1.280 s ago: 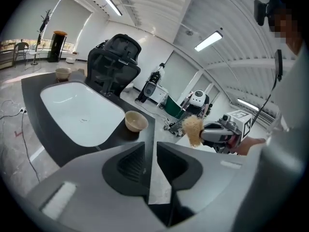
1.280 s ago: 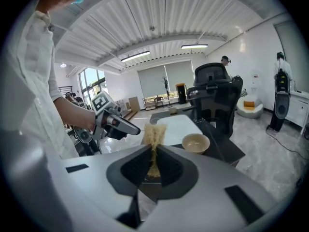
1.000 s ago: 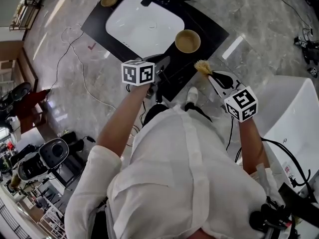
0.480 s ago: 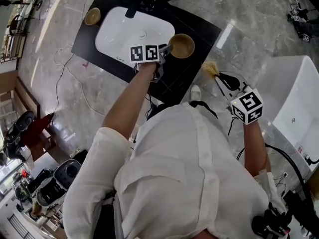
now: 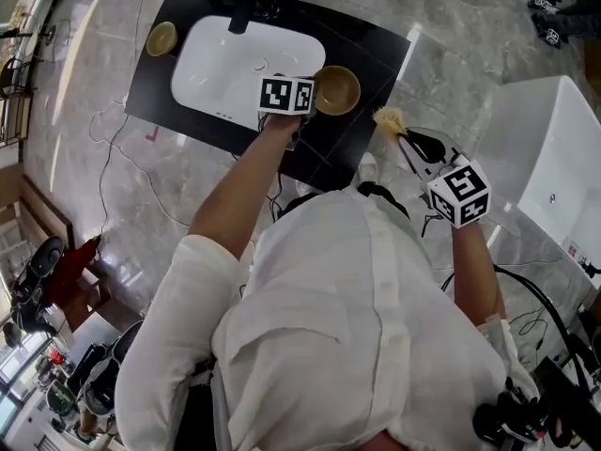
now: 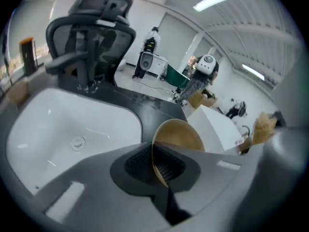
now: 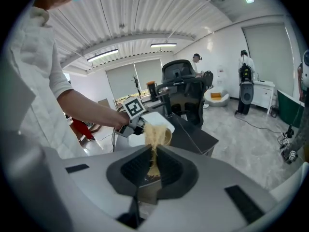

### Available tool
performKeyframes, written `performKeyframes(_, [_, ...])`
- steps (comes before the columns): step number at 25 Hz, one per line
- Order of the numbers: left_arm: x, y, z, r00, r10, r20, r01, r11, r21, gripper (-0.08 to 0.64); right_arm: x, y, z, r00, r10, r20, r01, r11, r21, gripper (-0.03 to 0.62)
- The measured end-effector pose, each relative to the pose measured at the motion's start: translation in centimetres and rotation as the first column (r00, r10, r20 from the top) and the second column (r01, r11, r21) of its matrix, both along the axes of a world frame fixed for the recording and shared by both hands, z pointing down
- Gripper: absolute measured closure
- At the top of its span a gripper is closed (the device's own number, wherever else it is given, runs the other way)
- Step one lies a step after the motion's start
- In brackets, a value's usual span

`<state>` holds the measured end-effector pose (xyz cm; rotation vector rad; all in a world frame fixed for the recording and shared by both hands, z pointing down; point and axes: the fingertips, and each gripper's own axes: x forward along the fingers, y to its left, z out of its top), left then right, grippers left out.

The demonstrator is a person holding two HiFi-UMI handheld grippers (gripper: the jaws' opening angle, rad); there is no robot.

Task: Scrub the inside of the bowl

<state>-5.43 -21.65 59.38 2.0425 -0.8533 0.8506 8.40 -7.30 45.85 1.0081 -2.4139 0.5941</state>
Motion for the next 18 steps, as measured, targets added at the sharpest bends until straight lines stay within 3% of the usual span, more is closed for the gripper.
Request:
performKeyframes(5, [-0.7,1.6,-4.7,0.974,0.13,0.184,-0.164,0.969,0.183,0.543,-1.9,-1.0,-1.2,0.997,-0.059,-0.054,0.061,0.998,0.031,0.567])
performKeyframes(8, [-1.6,2.8,-6.4,0.957,0.121,0.265,-0.189,0.949,0.252,0.543,-4.0,-1.9,-0.9,0.98,-0.136,-0.148,0.145,0.988,0.054,0.568])
performKeyframes(11, [-2.1,3.8,-8.2,0.935,0.108,0.337,-0.219,0.925,0.311,0.543,-6.6,-2.7,-0.5,0.939,-0.22,-0.263,0.245,0.967,0.068,0.568])
performKeyframes(15, [-2.3,4.9,-9.9,0.92,0.078,0.385,-0.232,0.899,0.372,0.544,-9.8,-3.4,-0.2,0.875,-0.299,-0.381,0.358,0.929,0.095,0.568])
performKeyframes(18, [-2.2,5.8,-10.3,0.929,0.066,0.363,-0.206,0.908,0.364,0.543,-11.1,-4.1,-0.4,0.846,-0.302,-0.439,0.385,0.916,0.113,0.568])
